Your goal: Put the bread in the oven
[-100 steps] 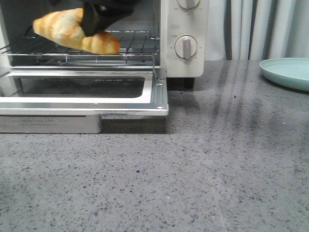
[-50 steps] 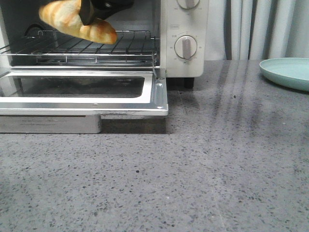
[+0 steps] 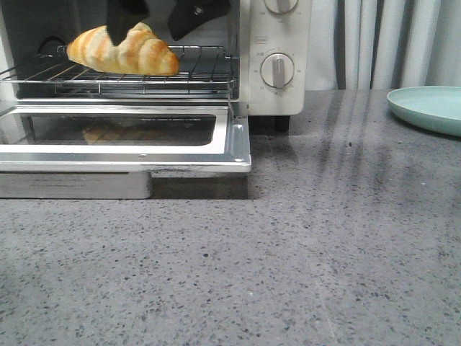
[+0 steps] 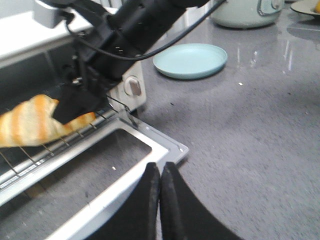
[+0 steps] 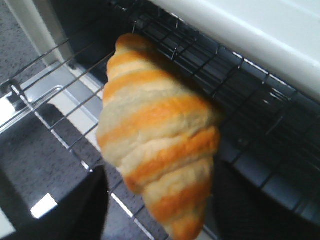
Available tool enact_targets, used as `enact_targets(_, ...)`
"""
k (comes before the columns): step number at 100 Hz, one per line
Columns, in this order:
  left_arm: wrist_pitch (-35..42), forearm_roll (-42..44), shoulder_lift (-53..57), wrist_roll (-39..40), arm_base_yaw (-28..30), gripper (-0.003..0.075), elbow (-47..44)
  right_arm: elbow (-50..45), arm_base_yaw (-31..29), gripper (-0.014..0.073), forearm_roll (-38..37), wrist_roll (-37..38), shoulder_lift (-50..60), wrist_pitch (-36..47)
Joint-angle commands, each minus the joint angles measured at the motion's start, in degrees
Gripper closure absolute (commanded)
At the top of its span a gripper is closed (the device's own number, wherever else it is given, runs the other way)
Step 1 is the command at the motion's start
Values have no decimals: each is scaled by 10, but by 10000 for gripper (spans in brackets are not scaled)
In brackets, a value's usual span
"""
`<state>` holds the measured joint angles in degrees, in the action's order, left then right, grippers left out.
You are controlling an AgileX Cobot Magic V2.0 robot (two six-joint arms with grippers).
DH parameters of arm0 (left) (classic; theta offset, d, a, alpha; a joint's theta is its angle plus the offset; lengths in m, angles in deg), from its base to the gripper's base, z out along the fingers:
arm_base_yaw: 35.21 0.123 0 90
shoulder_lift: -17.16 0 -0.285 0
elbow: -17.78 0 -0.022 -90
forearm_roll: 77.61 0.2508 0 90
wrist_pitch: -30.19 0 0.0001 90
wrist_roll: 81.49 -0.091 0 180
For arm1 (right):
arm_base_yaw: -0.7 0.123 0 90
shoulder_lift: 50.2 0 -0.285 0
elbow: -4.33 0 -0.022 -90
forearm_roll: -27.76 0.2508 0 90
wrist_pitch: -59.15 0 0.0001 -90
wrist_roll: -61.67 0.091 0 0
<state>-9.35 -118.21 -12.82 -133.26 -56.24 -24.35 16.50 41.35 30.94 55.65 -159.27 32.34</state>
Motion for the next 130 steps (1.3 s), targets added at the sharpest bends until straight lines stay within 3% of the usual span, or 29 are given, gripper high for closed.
enact_targets(1,81,-26,13,5,2,742,14,13,8,473,8,1,67,-10)
enact_targets(8,122,-21,35,5,2,742,14,-13,18,673,8,1,100,-6)
enact_targets(20,155,10,72,14,2,742,11,-92,32,650,-7,0,197,39)
enact_targets(42,181,123,120,211,2,742,-52,-300,34,650,-84,0,423,119)
enact_targets(60,192,123,124,212,2,742,-77,-439,15,650,-120,0,629,125)
enact_targets(83,191,122,124,212,2,741,-91,-556,-56,650,-141,0,838,105)
enact_targets(104,190,111,124,212,2,741,-92,-586,-114,650,-142,0,918,86)
enact_targets(130,190,111,124,212,2,741,-92,-586,-115,650,-142,0,921,78)
